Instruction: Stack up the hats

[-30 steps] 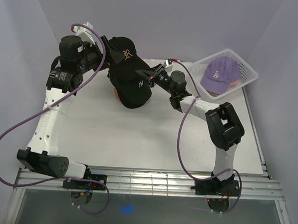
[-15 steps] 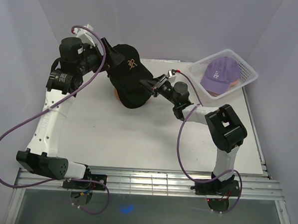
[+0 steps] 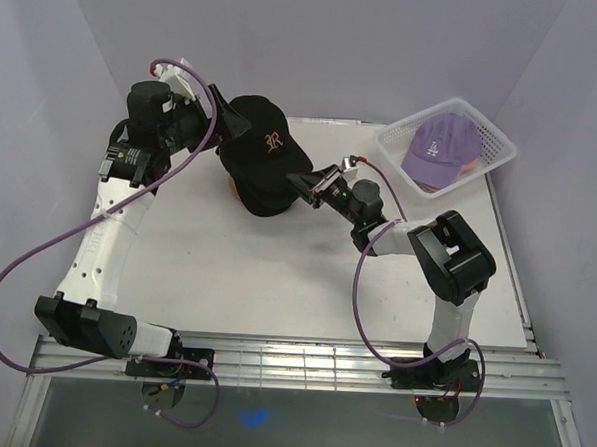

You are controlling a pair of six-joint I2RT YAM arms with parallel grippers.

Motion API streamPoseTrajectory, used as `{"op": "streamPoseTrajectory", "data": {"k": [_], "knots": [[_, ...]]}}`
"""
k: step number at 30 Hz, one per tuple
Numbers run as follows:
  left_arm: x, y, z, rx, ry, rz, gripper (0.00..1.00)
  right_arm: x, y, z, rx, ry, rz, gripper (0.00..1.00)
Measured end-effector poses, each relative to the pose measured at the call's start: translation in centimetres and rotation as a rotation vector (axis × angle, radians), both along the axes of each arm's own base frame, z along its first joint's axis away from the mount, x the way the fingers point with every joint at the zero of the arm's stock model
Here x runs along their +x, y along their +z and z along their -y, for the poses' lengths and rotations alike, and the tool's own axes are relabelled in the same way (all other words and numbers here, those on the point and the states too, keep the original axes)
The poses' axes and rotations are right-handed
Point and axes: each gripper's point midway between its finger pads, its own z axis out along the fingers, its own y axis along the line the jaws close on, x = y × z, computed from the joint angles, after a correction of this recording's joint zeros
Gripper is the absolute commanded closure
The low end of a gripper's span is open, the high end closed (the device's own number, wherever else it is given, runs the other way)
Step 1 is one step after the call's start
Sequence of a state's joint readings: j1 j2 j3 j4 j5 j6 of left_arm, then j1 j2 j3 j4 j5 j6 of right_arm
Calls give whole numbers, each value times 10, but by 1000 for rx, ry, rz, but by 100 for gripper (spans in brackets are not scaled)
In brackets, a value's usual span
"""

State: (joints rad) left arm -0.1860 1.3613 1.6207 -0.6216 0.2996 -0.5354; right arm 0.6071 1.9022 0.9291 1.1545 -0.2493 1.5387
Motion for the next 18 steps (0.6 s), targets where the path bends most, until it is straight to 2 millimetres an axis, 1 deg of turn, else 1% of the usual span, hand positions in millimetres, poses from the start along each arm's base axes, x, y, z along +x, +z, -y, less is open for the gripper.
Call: {"op": "streamPoseTrajectory", "data": {"k": [7, 11, 13, 18], "knots": [[6, -13, 0, 14, 3, -22, 6, -2, -13, 1, -25, 1, -33, 92], [15, -23, -1, 32, 10, -32, 6, -3, -26, -1, -53, 12, -73, 92], [22, -31, -1, 43, 15, -47, 6, -2, -31, -2, -65, 21, -89, 92], [39, -58, -3, 74, 28, -102, 6, 0, -45, -7, -101, 44, -133, 92]]}}
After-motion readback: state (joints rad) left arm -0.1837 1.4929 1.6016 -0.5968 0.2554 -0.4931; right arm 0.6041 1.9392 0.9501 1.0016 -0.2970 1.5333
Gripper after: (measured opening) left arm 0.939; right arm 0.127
